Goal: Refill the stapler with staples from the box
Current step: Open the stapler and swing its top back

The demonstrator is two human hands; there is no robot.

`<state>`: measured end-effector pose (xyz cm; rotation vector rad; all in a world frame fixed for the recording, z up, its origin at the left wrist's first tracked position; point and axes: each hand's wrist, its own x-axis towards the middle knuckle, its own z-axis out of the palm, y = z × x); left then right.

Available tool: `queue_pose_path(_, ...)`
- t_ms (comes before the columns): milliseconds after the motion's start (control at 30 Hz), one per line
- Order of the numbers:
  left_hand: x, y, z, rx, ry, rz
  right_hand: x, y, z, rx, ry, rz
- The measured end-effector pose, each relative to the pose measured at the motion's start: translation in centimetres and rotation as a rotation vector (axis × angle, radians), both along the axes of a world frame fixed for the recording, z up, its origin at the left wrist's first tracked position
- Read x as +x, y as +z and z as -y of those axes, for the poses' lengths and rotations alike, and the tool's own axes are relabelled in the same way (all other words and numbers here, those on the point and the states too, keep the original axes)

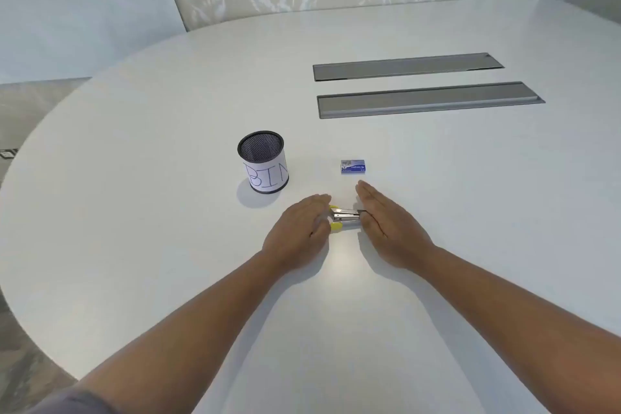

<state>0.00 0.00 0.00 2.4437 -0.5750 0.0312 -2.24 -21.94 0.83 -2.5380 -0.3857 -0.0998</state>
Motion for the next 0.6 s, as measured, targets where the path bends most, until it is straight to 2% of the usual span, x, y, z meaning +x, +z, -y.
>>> queue_pose_path(133, -0.5, 0.0, -0.1, 0.033, 0.045, 0.021, 0.0, 0.0, -0.1, -0.028, 0.034, -0.014)
queue_pose_path(433, 0.6, -0.8, -0.4, -0.044, 0.042, -0.019, 0.3, -0.3, -0.3, -0.12, 0.07, 0.011)
queue_pose_path(600, 0.8, -0.8, -0.3, -0.091, 0.046, -0.007, 0.7, -0.6, -0.1, -0.084, 0.069, 0.052)
